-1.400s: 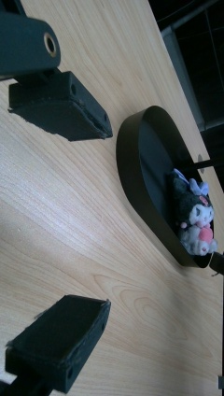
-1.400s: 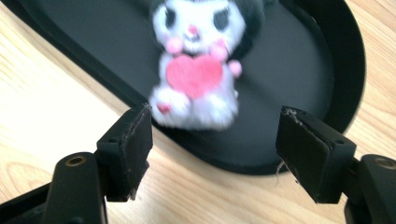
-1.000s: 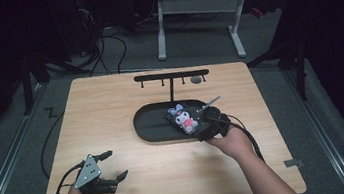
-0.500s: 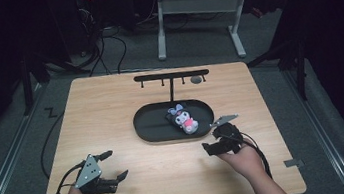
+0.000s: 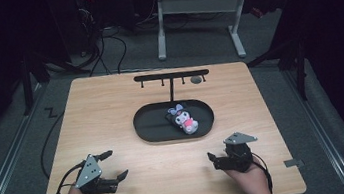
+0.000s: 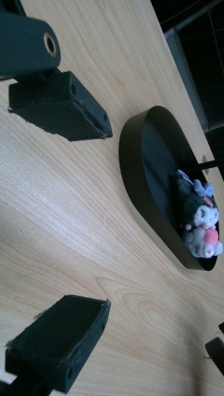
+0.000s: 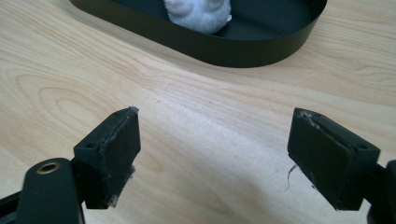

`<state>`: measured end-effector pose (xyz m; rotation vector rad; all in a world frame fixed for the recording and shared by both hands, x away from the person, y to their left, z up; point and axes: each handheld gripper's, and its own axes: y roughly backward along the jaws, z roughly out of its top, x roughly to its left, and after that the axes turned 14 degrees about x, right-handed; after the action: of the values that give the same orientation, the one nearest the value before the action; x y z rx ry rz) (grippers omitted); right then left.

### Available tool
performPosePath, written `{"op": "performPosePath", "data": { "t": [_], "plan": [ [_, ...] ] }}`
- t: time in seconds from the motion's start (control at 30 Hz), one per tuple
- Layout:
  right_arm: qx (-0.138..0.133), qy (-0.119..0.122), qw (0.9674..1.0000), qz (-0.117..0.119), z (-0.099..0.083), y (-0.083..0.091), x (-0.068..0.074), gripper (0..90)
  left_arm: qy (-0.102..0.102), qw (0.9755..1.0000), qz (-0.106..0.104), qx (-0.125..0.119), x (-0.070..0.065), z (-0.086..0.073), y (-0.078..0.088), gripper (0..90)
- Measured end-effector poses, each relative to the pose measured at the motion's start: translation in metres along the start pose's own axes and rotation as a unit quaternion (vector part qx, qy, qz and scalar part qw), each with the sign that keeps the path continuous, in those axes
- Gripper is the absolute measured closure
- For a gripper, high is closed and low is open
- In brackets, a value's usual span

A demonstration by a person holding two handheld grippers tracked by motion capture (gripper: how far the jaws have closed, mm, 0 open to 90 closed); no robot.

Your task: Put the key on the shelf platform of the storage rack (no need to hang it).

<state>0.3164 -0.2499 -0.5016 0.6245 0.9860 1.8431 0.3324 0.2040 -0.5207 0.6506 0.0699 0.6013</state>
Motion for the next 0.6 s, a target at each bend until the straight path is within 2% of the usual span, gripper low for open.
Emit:
{"op": "performPosePath", "data": {
  "t": [0.17, 0.27, 0.3, 0.37, 0.43, 0.6],
  "plan": [
    [-0.046, 0.004, 0.9988, -0.014, -0.023, 0.006, 0.006, 16.2, -0.003, 1.0000, 0.001, 0.001, 0.000, 0.000, 0.000, 15.4],
    [-0.069, -0.014, 0.9975, 0.006, -0.031, 0.010, 0.005, 14.5, -0.002, 1.0000, 0.000, 0.002, 0.000, 0.001, -0.001, 15.4],
    [-0.073, -0.015, 0.9972, 0.008, -0.032, 0.009, 0.005, 13.7, -0.002, 1.0000, 0.001, 0.003, 0.000, 0.001, -0.001, 15.4],
    [-0.074, -0.012, 0.9972, -0.005, -0.035, 0.007, 0.005, 13.3, -0.001, 1.0000, 0.003, 0.005, 0.000, 0.001, -0.001, 15.4],
    [-0.074, -0.016, 0.9971, 0.001, -0.034, 0.006, 0.004, 13.3, -0.002, 1.0000, 0.004, 0.007, 0.000, 0.001, -0.002, 15.4],
    [-0.078, -0.022, 0.9967, -0.002, -0.035, 0.008, 0.004, 13.3, -0.005, 1.0000, 0.003, 0.007, -0.001, 0.001, -0.002, 15.4]
  ]
}}
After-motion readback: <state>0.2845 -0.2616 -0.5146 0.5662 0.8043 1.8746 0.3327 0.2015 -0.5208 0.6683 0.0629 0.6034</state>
